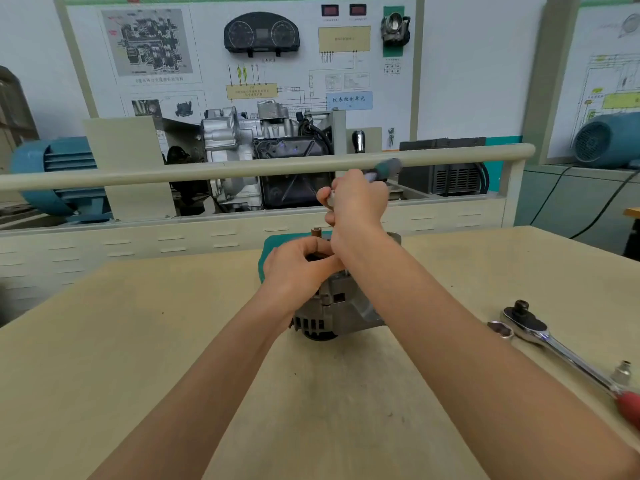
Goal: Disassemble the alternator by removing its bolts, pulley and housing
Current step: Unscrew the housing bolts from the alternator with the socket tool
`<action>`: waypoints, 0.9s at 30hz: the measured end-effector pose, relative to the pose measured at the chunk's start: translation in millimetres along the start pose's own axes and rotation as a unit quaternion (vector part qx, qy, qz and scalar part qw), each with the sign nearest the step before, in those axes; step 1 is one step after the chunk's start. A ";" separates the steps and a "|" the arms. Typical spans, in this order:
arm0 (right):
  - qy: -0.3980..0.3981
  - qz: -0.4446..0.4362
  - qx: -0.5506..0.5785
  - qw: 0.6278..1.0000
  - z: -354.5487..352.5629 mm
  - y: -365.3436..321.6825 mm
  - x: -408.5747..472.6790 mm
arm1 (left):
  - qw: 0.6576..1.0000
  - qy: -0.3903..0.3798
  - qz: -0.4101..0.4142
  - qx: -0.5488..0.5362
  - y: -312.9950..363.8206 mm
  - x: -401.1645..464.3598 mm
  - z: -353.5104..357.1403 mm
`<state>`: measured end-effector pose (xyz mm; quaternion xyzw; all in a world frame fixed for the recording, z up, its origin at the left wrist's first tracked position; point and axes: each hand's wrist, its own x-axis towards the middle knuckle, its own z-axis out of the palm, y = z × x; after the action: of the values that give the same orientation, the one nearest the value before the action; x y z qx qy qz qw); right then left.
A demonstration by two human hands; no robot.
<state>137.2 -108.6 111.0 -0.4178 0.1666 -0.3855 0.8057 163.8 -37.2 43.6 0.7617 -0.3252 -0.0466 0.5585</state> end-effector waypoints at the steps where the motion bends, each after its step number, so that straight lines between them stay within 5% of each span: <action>1: 0.016 -0.015 0.009 1.000 0.0 1.5 0.6 | 1.000 -0.002 0.001 0.002 -0.2 -0.4 0.1; 5: -0.085 0.097 -0.009 0.992 -7.1 -10.3 7.6 | 1.000 -0.026 0.013 -0.006 -0.2 -1.5 -2.2; 10: -0.276 0.248 -0.020 0.928 -17.3 -21.2 16.6 | 0.998 -0.051 0.015 -0.022 -1.0 -3.3 -7.1; 13: -0.262 0.227 -0.010 0.938 -16.8 -19.2 12.5 | 0.999 -0.038 0.008 -0.033 0.0 -4.1 -5.2; 19: 0.001 0.005 0.020 1.000 -5.5 -2.1 6.3 | 1.000 0.000 0.008 -0.014 -0.6 -0.6 1.4; 27: -0.239 0.208 0.020 0.948 -20.4 -17.1 19.1 | 0.999 -0.036 0.000 -0.016 1.2 -2.7 -2.6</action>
<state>129.2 -140.3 113.6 -0.4378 0.0447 -0.1019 0.8922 162.3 -33.7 44.8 0.7508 -0.3443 -0.0796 0.5581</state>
